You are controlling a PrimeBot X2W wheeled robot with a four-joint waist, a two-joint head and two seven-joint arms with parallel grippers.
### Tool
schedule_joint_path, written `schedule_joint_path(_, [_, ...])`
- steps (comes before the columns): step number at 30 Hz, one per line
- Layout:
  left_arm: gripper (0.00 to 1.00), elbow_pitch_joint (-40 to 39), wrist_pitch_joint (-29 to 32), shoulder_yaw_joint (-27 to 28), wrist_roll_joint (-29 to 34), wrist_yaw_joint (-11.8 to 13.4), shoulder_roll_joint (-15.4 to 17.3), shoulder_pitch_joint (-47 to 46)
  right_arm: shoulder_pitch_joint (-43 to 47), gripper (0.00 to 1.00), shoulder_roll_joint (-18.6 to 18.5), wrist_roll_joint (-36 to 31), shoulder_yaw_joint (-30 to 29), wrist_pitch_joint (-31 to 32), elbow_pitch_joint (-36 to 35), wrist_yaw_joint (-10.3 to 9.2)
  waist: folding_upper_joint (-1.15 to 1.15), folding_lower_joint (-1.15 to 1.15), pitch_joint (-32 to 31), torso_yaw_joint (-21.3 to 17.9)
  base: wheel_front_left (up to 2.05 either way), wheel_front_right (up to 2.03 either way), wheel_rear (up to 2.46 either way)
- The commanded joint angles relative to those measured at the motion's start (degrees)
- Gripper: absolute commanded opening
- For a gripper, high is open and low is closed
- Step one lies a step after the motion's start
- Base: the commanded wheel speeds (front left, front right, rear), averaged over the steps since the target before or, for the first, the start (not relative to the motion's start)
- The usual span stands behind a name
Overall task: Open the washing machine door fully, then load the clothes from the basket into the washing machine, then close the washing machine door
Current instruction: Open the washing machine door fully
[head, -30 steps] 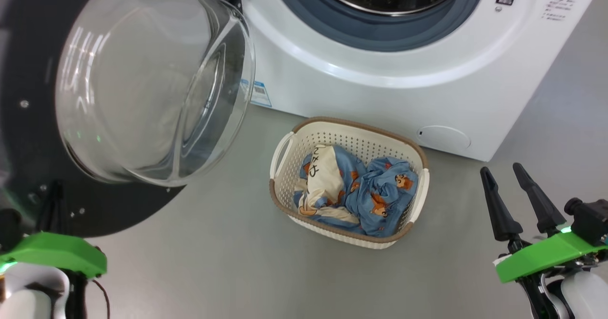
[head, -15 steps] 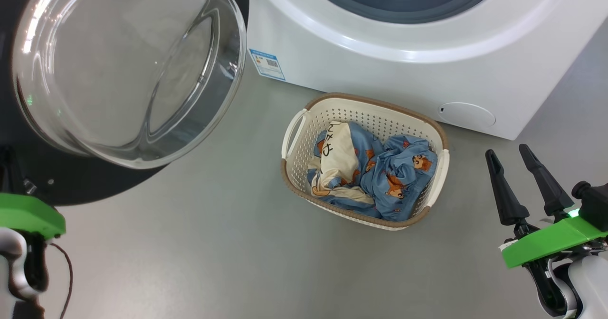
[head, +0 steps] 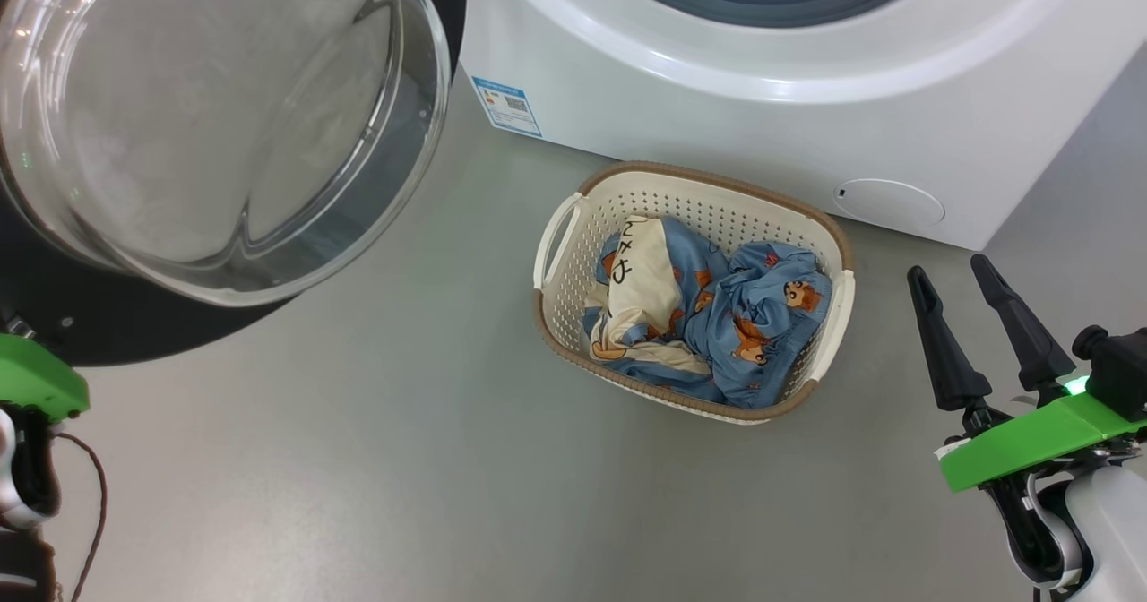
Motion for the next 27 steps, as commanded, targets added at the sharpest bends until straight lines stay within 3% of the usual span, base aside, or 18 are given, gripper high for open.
schedule_joint_path(1, [0.0,-0.2,-0.6,2.3,0.0,0.7,4.2,-1.8,-0.6,1.0,-0.7,0.7,1.0,-0.5,-1.3,0.26,0.0,0.0,-0.1,-0.2,0.0,0.0,0.0])
schedule_joint_path(14, [0.0,0.7,-2.0,1.5,-0.7,-1.2,4.2,-1.6,0.0,1.0,-0.1,0.9,1.3,-0.5,-0.5,0.26,0.0,0.0,-1.9,-0.9,0.0,0.0,0.0])
schedule_joint_path(27, [0.0,-3.2,-3.8,-1.3,-0.7,-3.8,2.2,3.7,1.5,1.0,1.2,0.9,0.5,-0.5,0.1,0.26,0.0,0.0,-5.5,-1.4,0.0,0.0,0.0])
